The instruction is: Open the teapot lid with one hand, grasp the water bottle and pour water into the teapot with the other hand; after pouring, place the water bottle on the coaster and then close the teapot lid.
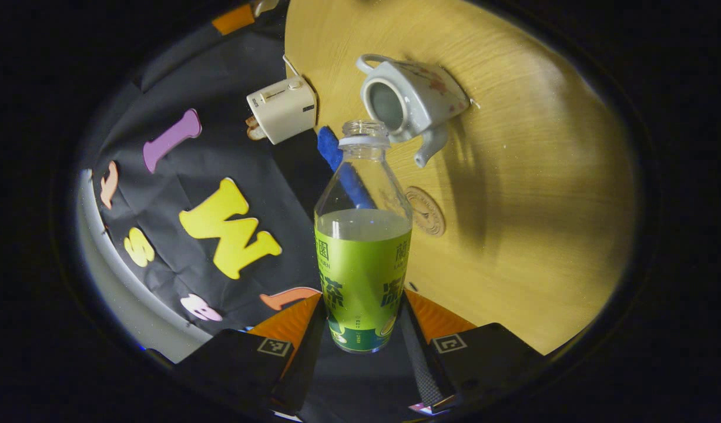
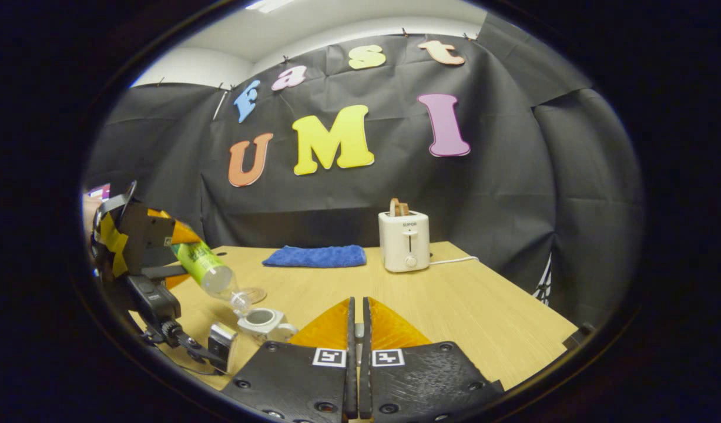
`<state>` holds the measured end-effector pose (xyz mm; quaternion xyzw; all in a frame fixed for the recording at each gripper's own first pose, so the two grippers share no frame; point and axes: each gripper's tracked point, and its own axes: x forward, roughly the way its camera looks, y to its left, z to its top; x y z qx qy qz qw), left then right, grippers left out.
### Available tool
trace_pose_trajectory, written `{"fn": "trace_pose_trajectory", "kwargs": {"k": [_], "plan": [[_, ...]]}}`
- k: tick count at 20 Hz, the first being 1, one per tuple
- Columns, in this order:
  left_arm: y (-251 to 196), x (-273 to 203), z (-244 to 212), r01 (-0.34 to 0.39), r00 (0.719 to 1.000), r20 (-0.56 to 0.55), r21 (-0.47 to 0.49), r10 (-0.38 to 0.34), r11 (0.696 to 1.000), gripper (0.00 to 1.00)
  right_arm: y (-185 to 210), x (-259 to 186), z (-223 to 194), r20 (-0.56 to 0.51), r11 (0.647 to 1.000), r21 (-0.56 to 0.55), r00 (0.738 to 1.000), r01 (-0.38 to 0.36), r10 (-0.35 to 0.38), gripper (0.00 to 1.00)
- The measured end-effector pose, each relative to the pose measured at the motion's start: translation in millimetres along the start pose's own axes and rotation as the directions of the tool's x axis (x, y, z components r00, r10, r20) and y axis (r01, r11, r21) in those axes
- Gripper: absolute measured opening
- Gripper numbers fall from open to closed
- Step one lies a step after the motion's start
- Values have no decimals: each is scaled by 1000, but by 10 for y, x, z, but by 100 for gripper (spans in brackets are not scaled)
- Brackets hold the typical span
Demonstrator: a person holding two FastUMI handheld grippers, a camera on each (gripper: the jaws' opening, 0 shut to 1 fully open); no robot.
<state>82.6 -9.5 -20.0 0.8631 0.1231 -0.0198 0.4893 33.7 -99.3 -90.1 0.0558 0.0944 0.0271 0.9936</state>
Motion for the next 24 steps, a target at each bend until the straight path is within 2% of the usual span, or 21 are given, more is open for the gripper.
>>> {"fn": "trace_pose_trajectory", "kwargs": {"k": [1,5,13,15,16,24], "plan": [[-68,26,-12,25,1000,3,-27,-25,999,72,-7,-8,-7,0,1000,3,1000,-1,1,1],[-45,28,73,15,1000,13,22,-15,1000,72,-76,-8,5,3,1000,5,1000,11,-11,1],[200,6,72,-82,997,4,129,82,988,72,-46,-33,12,6,1000,2,1000,8,-8,1],[207,7,46,-94,995,1,136,95,986,70,-42,-38,3,7,1000,4,1000,8,-8,1],[222,2,50,-103,995,1,145,104,984,72,-42,-39,-3,5,1000,4,1000,8,-8,1],[235,-26,63,-114,993,6,153,114,982,72,-44,-48,-2,4,1000,4,1000,6,-6,1]]}}
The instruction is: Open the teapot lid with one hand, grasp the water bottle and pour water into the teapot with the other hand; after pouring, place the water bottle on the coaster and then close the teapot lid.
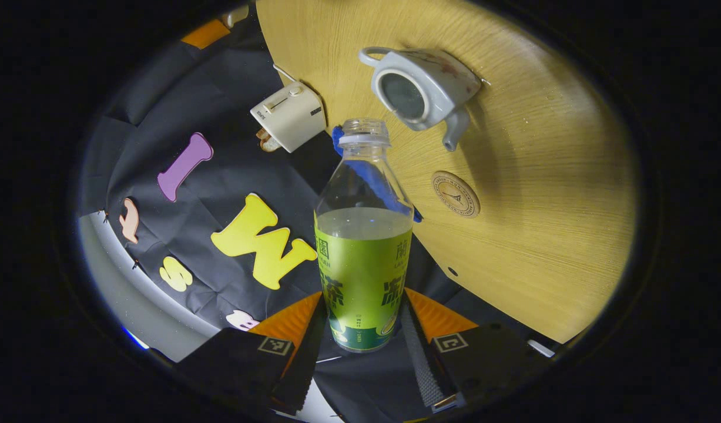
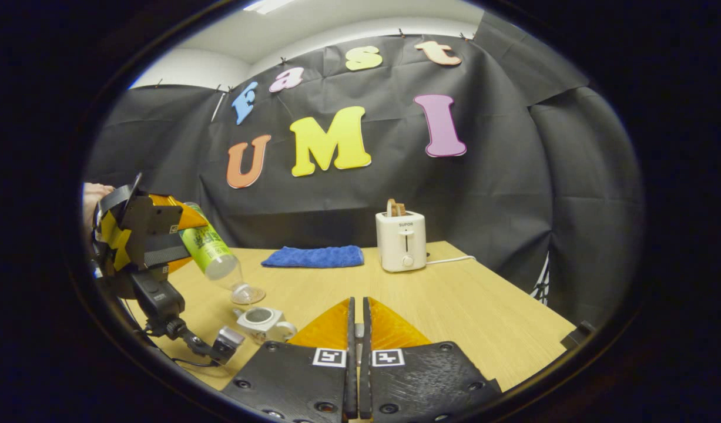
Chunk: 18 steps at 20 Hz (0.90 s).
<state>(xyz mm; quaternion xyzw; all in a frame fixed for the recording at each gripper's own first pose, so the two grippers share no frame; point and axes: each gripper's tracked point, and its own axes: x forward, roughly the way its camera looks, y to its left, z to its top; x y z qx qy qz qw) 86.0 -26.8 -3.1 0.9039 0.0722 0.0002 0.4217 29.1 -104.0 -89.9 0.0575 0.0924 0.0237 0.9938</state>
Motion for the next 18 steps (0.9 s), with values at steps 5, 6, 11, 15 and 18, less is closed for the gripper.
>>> {"fn": "trace_pose_trajectory", "kwargs": {"k": [5,6,11,15,18], "plan": [[-9,-6,26,-4,1000,13,-10,4,1000,72,-5,-9,10,4,1000,0,1000,3,-3,1],[-25,6,17,7,1000,14,-30,-7,1000,72,-6,-11,5,2,1000,1,1000,4,-4,1],[-434,41,191,165,985,87,-194,-151,967,72,-38,-21,36,7,1000,7,1000,19,-19,1],[-658,-15,272,264,963,160,-373,-219,889,72,-60,-47,36,6,1000,10,1000,26,-26,1],[-866,-58,401,376,926,269,-595,-265,710,72,-22,-59,122,16,1000,18,1000,23,-23,1]]}}
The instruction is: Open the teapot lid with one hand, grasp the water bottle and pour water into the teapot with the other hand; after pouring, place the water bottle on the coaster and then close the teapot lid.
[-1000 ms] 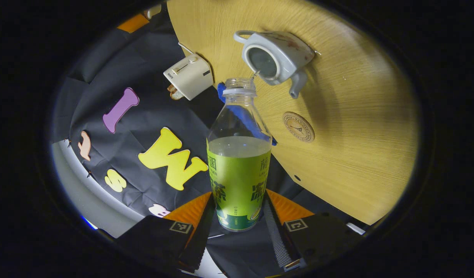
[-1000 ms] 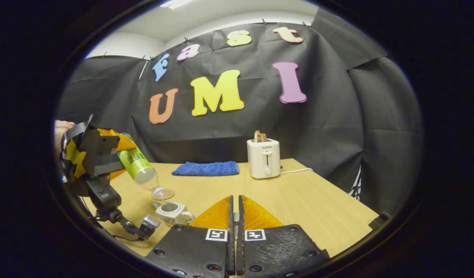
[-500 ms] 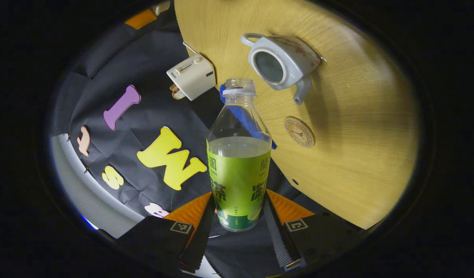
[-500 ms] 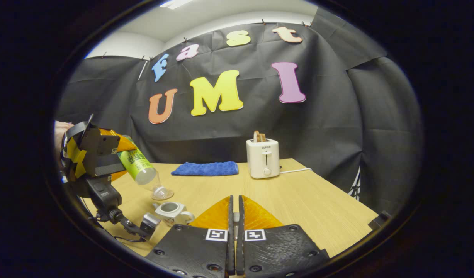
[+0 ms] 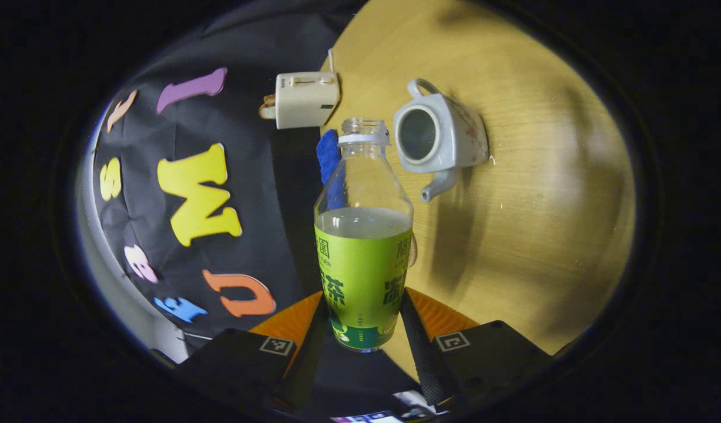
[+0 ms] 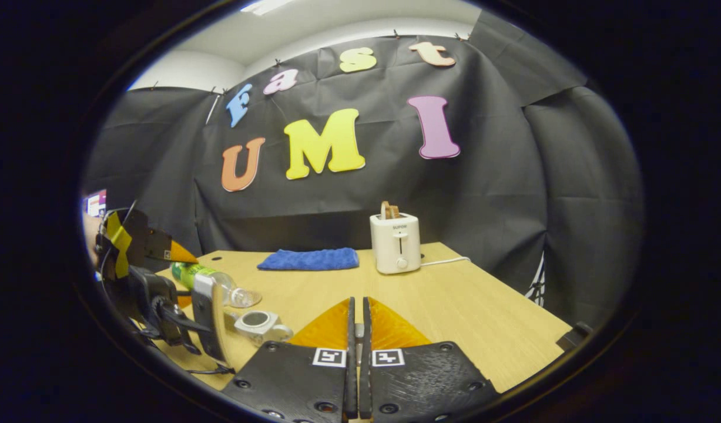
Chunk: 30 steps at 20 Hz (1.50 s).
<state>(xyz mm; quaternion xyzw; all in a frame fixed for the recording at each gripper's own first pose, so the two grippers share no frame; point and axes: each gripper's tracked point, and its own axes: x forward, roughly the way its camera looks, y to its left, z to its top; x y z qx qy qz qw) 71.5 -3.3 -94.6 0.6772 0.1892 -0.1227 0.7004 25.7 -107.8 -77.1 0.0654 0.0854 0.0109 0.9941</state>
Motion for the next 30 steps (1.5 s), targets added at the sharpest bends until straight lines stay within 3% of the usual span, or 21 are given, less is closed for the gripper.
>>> {"fn": "trace_pose_trajectory", "kwargs": {"k": [3,5,7,9,13,15,21,27,30], "plan": [[25,-42,-125,45,998,52,-286,-31,957,73,82,-8,113,15,1000,-16,1000,-1,1,1],[113,-64,-232,68,996,85,-469,-32,880,73,153,-11,195,29,999,-32,1000,-2,3,1],[126,-134,-287,120,991,123,-627,-54,770,73,261,-14,242,36,999,-43,999,-12,14,1],[46,-216,-315,166,985,162,-754,-65,636,73,370,2,282,38,999,-49,999,-24,26,1],[99,-329,-313,228,971,239,-917,-7,327,73,595,26,321,36,997,-62,998,-54,56,1],[126,-330,-322,240,965,259,-939,47,247,74,695,22,346,35,995,-72,997,-67,70,1],[178,-97,-267,249,951,270,-958,149,146,74,808,-9,368,44,992,-105,996,-67,72,1],[503,245,-13,289,922,302,-953,241,91,74,816,25,302,24,993,-106,998,-60,63,1],[594,480,104,303,917,314,-949,245,84,74,802,62,235,8,993,-101,998,-56,57,1]]}}
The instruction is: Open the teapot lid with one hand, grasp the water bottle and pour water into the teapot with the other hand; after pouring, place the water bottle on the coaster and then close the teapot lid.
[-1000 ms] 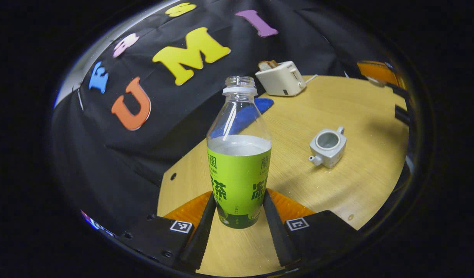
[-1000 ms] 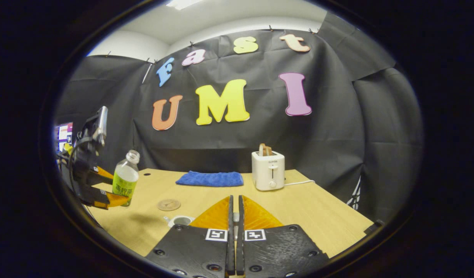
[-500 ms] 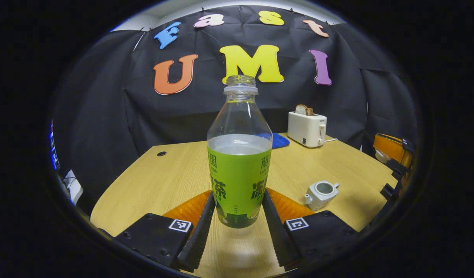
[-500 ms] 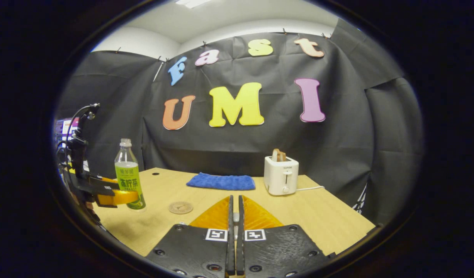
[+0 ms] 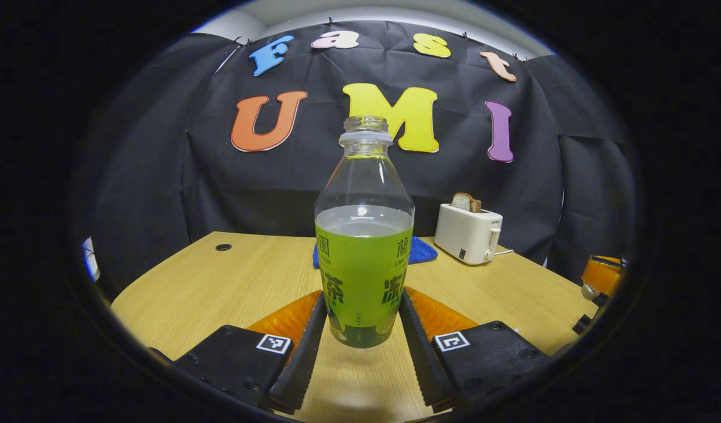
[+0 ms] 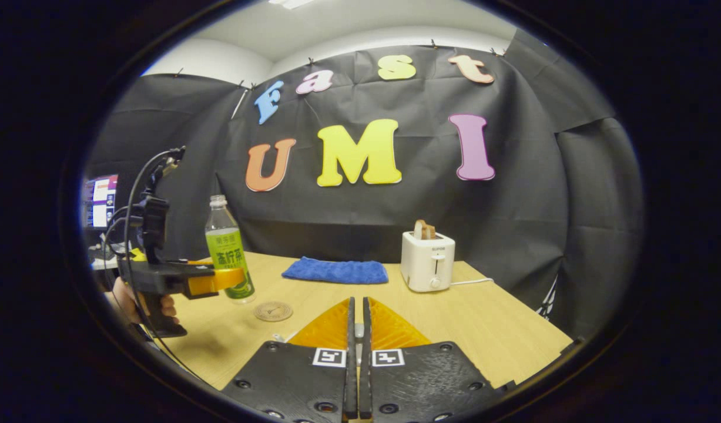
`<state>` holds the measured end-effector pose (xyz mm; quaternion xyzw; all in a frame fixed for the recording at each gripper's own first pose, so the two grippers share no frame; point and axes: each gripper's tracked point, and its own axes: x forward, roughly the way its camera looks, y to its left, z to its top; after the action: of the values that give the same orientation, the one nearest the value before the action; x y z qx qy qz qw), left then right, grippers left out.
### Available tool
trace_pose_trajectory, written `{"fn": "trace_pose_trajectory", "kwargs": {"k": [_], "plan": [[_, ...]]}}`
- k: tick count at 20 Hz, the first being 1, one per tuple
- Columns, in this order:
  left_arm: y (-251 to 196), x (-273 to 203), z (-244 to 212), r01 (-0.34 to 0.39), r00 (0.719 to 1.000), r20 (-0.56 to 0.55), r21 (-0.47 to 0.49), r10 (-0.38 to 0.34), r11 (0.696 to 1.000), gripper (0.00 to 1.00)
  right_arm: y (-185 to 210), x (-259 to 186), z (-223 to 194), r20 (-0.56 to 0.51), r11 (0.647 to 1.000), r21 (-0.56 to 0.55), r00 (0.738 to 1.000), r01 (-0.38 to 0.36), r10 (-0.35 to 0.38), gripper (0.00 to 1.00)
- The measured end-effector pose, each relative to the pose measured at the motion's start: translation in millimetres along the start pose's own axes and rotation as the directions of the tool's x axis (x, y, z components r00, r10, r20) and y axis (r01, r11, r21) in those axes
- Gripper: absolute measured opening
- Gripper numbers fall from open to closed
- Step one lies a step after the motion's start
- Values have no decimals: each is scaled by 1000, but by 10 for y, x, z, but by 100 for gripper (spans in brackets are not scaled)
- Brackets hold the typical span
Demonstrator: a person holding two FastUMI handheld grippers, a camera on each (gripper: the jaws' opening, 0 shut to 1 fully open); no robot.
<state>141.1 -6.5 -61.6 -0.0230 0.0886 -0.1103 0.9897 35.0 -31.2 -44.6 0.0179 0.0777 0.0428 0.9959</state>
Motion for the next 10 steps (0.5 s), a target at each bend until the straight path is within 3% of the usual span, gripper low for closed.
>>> {"fn": "trace_pose_trajectory", "kwargs": {"k": [10], "plan": [[41,601,-295,-2,998,-62,-13,1,1000,75,-119,214,-224,-61,1000,3,998,19,-18,1]]}}
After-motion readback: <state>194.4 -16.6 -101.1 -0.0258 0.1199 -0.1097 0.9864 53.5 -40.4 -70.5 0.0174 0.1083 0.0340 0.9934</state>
